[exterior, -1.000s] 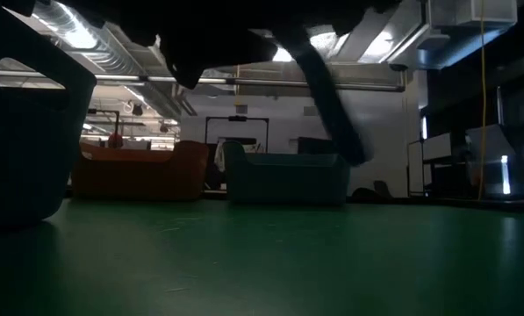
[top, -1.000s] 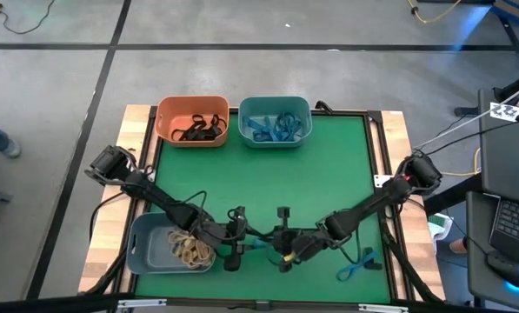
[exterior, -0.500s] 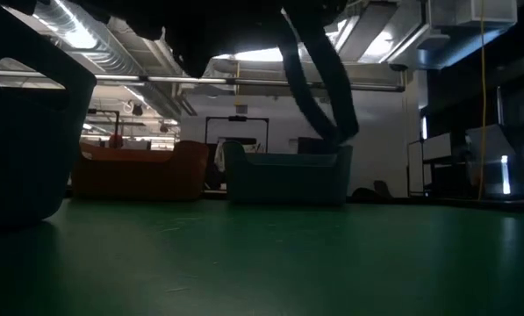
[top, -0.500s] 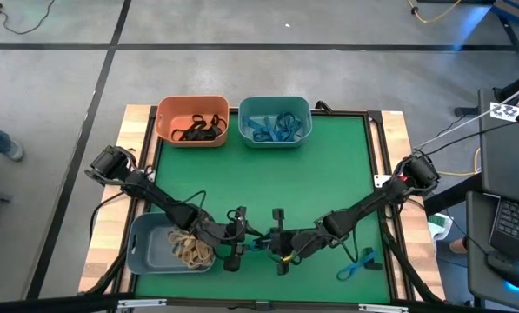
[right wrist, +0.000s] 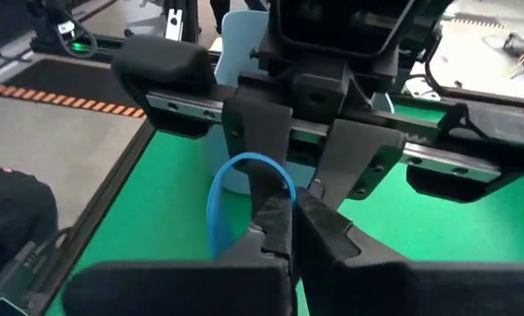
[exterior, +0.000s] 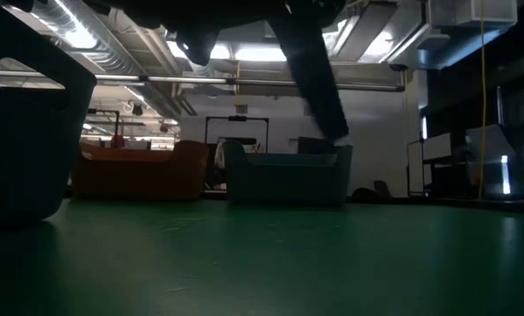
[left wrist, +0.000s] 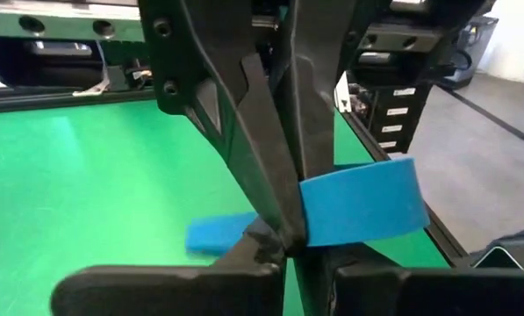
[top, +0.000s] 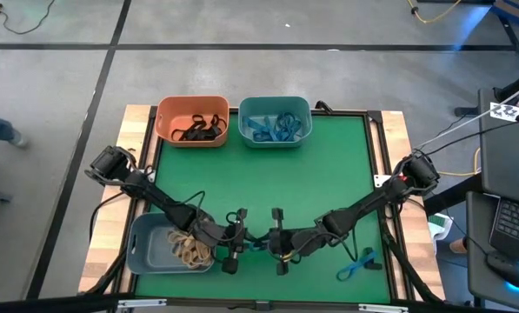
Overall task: Sort rubber bands into baskets
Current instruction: Put the blue rubber band into the green bin
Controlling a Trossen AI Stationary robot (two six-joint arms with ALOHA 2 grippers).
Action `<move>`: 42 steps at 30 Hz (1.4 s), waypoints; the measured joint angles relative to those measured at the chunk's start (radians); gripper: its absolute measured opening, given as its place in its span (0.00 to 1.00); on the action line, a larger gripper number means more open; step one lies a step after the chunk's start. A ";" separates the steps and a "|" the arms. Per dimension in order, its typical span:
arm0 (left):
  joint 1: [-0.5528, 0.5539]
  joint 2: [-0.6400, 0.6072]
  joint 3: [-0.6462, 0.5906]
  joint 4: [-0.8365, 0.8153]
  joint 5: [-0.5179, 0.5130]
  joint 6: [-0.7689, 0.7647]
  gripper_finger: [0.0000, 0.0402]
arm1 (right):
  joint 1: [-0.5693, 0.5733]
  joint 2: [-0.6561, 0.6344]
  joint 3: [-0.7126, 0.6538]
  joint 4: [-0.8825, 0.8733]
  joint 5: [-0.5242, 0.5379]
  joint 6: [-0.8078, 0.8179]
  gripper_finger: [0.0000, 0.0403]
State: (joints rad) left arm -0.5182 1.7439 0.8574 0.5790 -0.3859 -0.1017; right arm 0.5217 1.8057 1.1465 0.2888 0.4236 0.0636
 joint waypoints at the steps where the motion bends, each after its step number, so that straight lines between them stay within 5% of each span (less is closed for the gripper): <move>1: 0.000 0.000 0.000 -0.002 0.000 0.000 0.02 | -0.003 0.000 0.000 0.000 -0.001 0.015 0.03; 8: -0.008 -0.013 0.000 -0.026 0.002 -0.006 0.01 | 0.002 -0.024 0.000 -0.026 -0.020 0.037 0.25; 15: -0.039 -0.167 0.002 -0.238 0.000 -0.057 0.02 | 0.028 -0.181 0.002 -0.275 -0.106 0.100 0.40; 29: -0.105 -0.600 0.003 -0.773 0.000 -0.267 0.01 | 0.041 -0.219 0.000 -0.521 -0.102 0.255 0.42; 36: -0.087 -0.709 0.003 -0.774 -0.159 -0.143 0.01 | 0.041 -0.219 0.000 -0.526 -0.091 0.257 0.42; 42: 0.046 -0.727 0.003 -0.702 -0.270 0.016 0.01 | 0.041 -0.219 0.000 -0.542 -0.066 0.254 0.42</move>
State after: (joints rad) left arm -0.4724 1.0170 0.8604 -0.1226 -0.6563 -0.0859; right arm 0.5625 1.5867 1.1465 -0.2535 0.3580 0.3180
